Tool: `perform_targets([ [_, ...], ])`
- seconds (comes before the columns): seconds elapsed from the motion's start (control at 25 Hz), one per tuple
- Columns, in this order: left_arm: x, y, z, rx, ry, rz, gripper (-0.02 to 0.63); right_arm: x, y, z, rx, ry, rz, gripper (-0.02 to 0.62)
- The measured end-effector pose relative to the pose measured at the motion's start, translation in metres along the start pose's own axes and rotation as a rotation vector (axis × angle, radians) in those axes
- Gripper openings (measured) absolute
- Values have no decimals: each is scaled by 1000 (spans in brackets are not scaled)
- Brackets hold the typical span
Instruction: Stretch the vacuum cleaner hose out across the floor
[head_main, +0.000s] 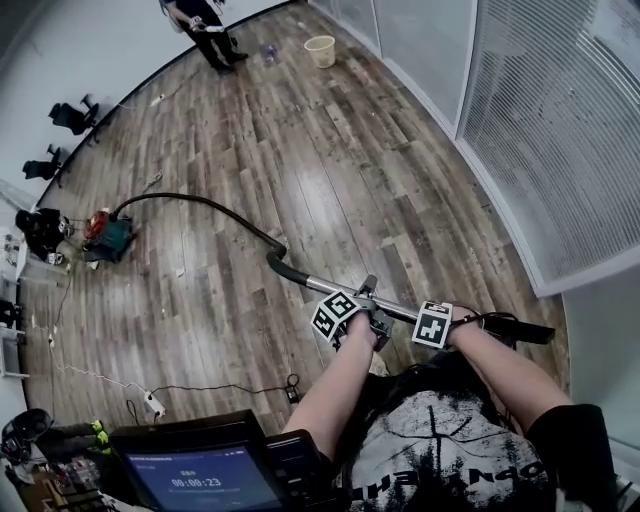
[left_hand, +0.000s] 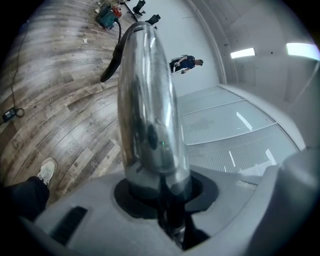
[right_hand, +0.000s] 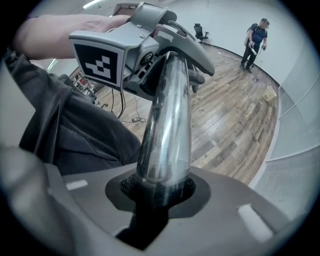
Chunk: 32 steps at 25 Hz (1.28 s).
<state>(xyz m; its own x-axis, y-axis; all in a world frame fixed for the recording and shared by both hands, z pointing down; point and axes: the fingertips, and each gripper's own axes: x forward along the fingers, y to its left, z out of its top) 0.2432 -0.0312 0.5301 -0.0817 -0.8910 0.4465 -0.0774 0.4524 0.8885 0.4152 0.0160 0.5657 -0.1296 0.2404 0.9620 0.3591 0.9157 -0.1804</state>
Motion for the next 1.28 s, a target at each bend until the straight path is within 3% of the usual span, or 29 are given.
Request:
perform_targets([
  [0.36, 20, -25, -69, -17, -81, 17, 91, -25, -11, -80, -45, -3, 36, 107],
  [0.6, 44, -22, -114, -24, -68, 30, 94, -22, -15, -134, -33, 32, 66, 106],
  [0.96, 96, 7, -158, -85, 80, 75, 95, 4, -44, -172, -14, 35, 59, 107],
  [1.28, 140, 16, -183, -65, 319, 6, 125, 19, -65, -188, 96, 82, 78, 104],
])
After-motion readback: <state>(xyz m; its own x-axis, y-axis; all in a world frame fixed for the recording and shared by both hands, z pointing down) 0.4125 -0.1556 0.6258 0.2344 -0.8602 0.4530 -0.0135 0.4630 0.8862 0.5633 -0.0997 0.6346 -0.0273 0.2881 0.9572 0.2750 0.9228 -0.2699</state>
